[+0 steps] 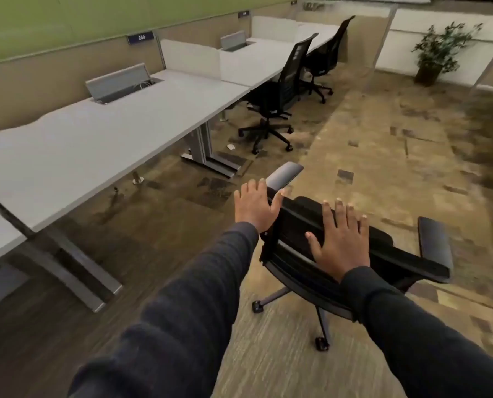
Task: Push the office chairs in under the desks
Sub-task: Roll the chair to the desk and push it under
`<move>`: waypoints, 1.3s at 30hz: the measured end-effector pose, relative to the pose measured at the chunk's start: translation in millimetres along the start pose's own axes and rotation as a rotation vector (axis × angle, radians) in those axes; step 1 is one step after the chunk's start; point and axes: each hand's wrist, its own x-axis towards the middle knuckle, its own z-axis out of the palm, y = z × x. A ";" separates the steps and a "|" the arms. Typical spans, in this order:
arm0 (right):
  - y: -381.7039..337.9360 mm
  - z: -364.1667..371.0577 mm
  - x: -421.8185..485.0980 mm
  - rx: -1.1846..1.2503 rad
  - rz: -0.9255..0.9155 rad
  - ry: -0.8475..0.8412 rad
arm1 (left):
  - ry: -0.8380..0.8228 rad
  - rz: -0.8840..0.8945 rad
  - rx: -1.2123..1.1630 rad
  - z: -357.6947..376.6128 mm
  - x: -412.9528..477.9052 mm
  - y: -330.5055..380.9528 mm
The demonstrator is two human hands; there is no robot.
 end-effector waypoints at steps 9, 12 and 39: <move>69.2 -8.7 6.1 -0.011 -0.073 -0.128 | -0.263 0.097 0.288 16.8 26.4 78.8; 67.0 -7.7 15.2 -0.011 -0.117 -0.114 | -0.276 0.090 0.271 16.5 34.8 70.0; 79.4 21.9 108.3 -0.092 -0.394 -0.091 | -0.163 0.104 0.132 20.2 43.1 17.5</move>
